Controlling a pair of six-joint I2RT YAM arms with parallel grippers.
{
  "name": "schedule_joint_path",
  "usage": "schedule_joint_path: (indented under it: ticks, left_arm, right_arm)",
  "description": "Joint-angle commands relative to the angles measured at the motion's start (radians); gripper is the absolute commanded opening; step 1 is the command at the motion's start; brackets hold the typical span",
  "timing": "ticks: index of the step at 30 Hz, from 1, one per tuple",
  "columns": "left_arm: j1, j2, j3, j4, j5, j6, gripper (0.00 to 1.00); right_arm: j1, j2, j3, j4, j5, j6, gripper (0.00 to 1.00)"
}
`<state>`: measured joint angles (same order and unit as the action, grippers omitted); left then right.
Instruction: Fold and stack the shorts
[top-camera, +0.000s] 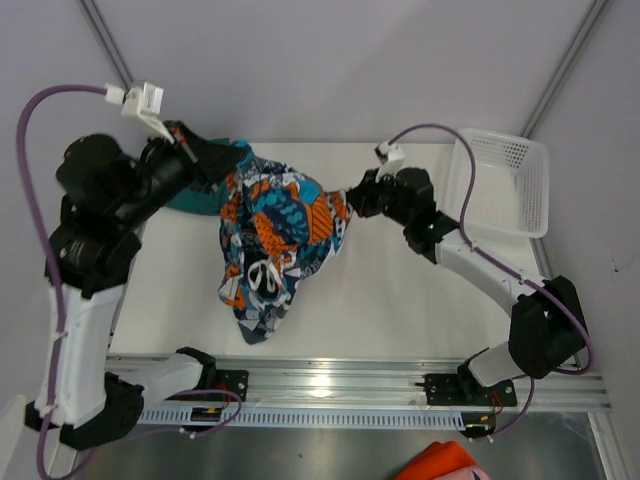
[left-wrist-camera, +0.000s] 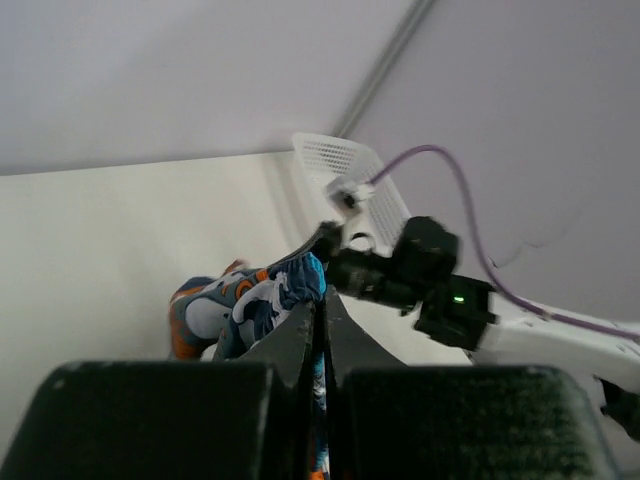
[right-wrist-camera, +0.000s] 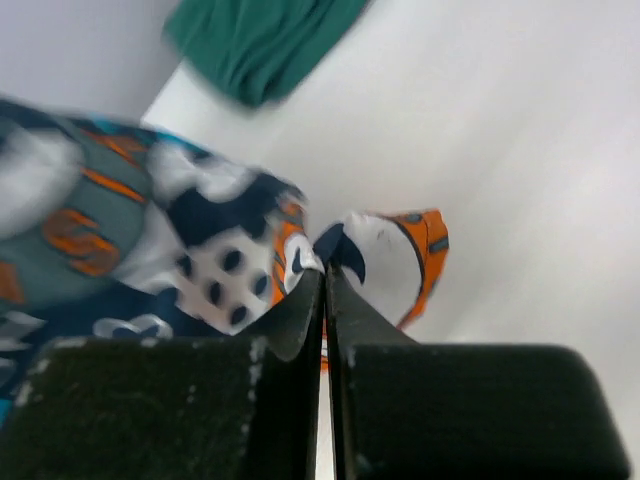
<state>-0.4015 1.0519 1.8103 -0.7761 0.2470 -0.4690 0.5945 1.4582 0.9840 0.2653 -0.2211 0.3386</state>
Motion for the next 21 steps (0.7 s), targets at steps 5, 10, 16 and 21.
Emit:
schedule_joint_path:
  ticks: [5,10,16,21]
  left_arm:
    - [0.378,0.400,0.240,0.346,0.448,-0.296,0.00]
    - [0.507,0.406,0.226,0.737,0.627,-0.637,0.00]
    - [0.535,0.100,-0.392,1.087,0.684,-0.778,0.00]
    - [0.540,-0.179,-0.559,0.981,0.695,-0.708,0.00]
  right_arm:
    - [-0.142,0.033,0.571,-0.411,0.183,-0.119,0.00]
    - [-0.162,-0.074,0.713,-0.509,0.221,-0.171,0.00]
    - [-0.162,-0.394,0.437,-0.523,0.235,-0.107,0.00]
    - [-0.156,-0.718,0.144,-0.547,0.181,-0.021,0.00]
